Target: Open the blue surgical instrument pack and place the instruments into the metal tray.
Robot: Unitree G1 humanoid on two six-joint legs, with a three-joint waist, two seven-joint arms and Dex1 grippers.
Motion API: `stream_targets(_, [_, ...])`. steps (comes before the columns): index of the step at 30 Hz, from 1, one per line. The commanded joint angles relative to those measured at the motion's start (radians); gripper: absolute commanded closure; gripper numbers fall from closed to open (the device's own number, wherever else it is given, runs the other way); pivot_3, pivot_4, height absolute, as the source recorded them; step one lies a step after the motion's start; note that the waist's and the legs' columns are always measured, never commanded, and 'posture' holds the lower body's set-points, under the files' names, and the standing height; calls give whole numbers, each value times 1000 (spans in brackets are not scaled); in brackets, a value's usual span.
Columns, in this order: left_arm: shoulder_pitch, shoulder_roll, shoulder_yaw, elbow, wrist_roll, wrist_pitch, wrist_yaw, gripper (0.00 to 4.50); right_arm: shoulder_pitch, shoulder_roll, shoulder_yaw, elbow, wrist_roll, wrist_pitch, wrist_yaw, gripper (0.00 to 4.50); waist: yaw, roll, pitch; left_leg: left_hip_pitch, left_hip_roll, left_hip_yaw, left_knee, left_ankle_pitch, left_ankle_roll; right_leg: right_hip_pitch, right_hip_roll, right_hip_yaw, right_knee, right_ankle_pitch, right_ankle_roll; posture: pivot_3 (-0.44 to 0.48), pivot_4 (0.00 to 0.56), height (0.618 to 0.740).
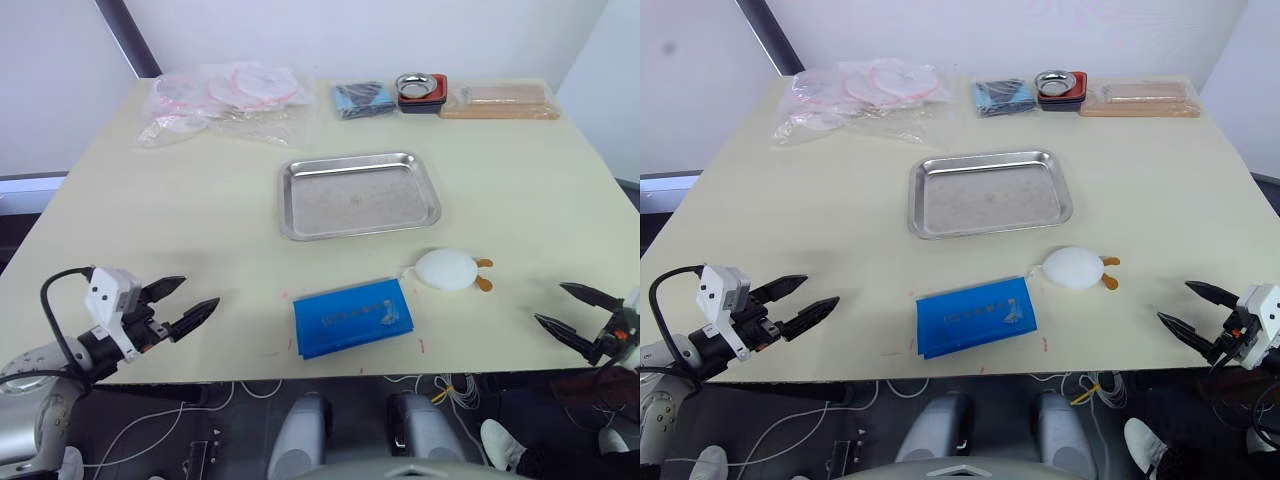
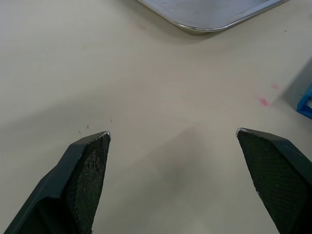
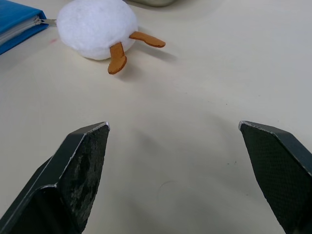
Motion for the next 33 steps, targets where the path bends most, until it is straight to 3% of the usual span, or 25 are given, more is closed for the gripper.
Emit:
stream_targets(1, [6,-2,33,-29,-6,-28,-7,111,-18,1,-1,-7,-8,-31,11,29,0,0,0,0,0,0,0,0,0,0,0,0,0,0,0,0,150,740])
stream_targets(14, [-3,5,28,15,-1,-83,-87,111,-69,-1,22,32,-37,-74,29,29,0,0,0,0,0,1,0,0,0,0,0,0,0,0,0,0,150,740])
stream_targets(24, [-5,15,-48,-20,22,-86,-143,111,46,-18,112,-208,-53,63,18,29,0,1,0,0,0,0,0,0,0,0,0,0,0,0,0,0,150,740])
stream_targets(27, [-3,10,-71,-29,2,-81,-184,726,47,6,149,-309,-45,106,-22,0,-2,1,0,0,1,1,0,0,0,0,1,0,0,0,0,0,150,740])
stream_targets(28, [-1,17,-84,-30,7,-88,-204,1330,48,10,167,-346,-40,131,-31,0,-2,1,0,0,1,0,0,0,0,0,1,0,0,0,0,0,150,740])
stream_targets(29, [0,22,-95,-29,15,-95,-220,1525,48,14,184,-379,-35,155,-38,0,-1,1,0,0,1,0,0,0,0,0,1,0,0,0,0,0,150,740])
stream_targets(30, [-1,26,-107,-24,24,-103,-232,1919,45,18,203,-406,-35,171,-47,261,-1,1,0,0,1,0,0,0,0,0,1,0,0,0,0,0,150,740])
stream_targets(32, [-13,33,-135,-9,35,-119,-266,2248,30,34,243,-446,-45,202,-71,563,0,1,0,0,1,0,0,0,0,0,1,0,0,0,0,0,150,740])
stream_targets(33, [-21,35,-149,-6,32,-122,-289,2861,20,43,266,-464,-46,221,-82,1164,0,1,0,0,1,0,0,0,0,0,1,0,0,0,0,0,150,740])
